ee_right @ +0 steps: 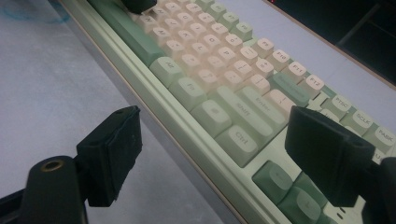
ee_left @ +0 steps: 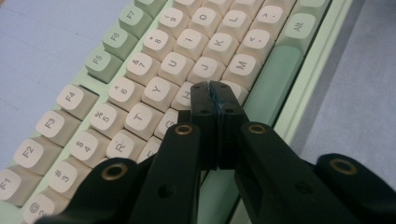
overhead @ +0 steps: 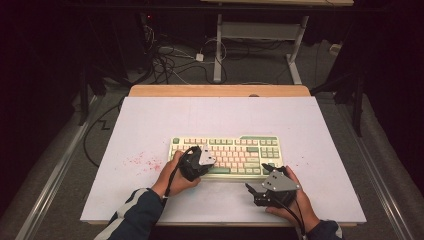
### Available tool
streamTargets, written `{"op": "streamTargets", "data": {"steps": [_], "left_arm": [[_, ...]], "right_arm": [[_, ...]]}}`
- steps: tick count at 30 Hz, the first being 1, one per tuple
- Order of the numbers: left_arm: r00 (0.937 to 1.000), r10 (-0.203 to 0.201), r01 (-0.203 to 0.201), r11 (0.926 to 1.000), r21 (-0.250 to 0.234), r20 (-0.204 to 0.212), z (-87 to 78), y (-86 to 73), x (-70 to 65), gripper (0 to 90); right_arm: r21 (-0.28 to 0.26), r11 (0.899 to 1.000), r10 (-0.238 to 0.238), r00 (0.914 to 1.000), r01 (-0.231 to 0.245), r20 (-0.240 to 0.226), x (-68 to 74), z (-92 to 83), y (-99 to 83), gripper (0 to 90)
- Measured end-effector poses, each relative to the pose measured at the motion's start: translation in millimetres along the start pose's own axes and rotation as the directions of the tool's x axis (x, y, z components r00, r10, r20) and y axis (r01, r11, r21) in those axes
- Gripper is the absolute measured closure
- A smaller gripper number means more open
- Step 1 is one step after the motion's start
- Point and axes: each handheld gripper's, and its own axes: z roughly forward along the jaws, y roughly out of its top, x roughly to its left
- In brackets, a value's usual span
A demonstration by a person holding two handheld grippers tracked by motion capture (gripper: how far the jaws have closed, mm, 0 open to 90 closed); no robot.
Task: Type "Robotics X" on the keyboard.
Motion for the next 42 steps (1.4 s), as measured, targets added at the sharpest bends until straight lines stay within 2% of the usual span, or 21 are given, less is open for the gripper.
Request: {"op": "streamTargets", "data": {"steps": [6,9,13,17,19,21,24,26,28,29,32,35,42], "left_arm": [[1.0,0.004,-0.004,0.9987,-0.051,0.002,-10.8,5.9,3.5,83.6],[0.9999,0.007,-0.008,0.9972,-0.075,-0.011,-15.9,7.0,8.0,81.7],[0.9997,0.014,-0.016,0.9932,-0.116,-0.019,-24.2,7.2,13.2,76.0],[0.9995,0.021,-0.024,0.9892,-0.144,-0.024,-33.1,6.4,17.2,65.4],[0.9989,0.027,-0.032,0.9873,-0.156,-0.039,-36.7,5.7,19.5,60.4],[0.9992,0.019,-0.024,0.9855,-0.168,-0.034,-40.5,4.9,20.7,54.7],[0.9964,0.036,-0.05,0.9821,-0.182,-0.077,-44.7,1.3,22.7,40.2],[0.9958,0.042,-0.055,0.9828,-0.176,-0.082,-47.1,-0.7,24.4,34.6],[0.9946,0.04,-0.058,0.9805,-0.188,-0.096,-50.7,-1.9,27.2,28.5],[0.9959,0.025,-0.042,0.978,-0.204,-0.088,-54.2,-1.7,28.9,26.6],[0.9958,0.011,-0.032,0.9717,-0.234,-0.091,-61.2,-3.4,32.3,20.2],[0.994,0.021,-0.046,0.9712,-0.234,-0.107,-66.4,-8.6,34.7,18.7],[0.99,0.023,-0.056,0.9696,-0.238,-0.139,-79.3,-19.6,40.1,18.0]], "right_arm": [[-0.007,1.0,0.004,1.0,-0.004,0.004,-1.2,-1.1,0.3,19.4],[-0.006,1.0,0.004,1.0,-0.004,0.004,-1.4,-1.3,0.5,19.5],[-0.01,1.0,0.008,1.0,-0.008,0.006,-1.8,-2.1,0.7,19.5],[-0.01,1.0,0.012,0.9999,-0.012,0.007,-3.4,-2.1,0.4,19.6],[-0.011,1.0,0.013,0.9999,-0.013,0.007,-3.8,-2.3,0.2,19.6],[-0.011,1.0,0.015,0.9999,-0.015,0.007,-4.1,-2.2,0.3,19.6],[-0.014,1.0,0.016,0.9998,-0.015,0.009,-4.4,-2.6,0.3,19.6],[-0.015,1.0,0.018,0.9998,-0.018,0.009,-5.0,-2.9,0.1,19.6],[-0.015,1.0,0.023,0.9997,-0.022,0.01,-5.8,-3.0,0.0,19.9],[-0.014,1.0,0.026,0.9996,-0.026,0.009,-6.3,-3.0,0.0,20.1],[-0.019,0.999,0.04,0.9992,-0.04,0.006,-7.8,-3.3,-0.2,20.3],[-0.018,0.999,0.046,0.9989,-0.046,0.011,-8.8,-2.9,0.2,21.3],[-0.038,0.997,0.062,0.9979,-0.063,-0.021,-9.7,-5.8,1.9,41.2]]}}
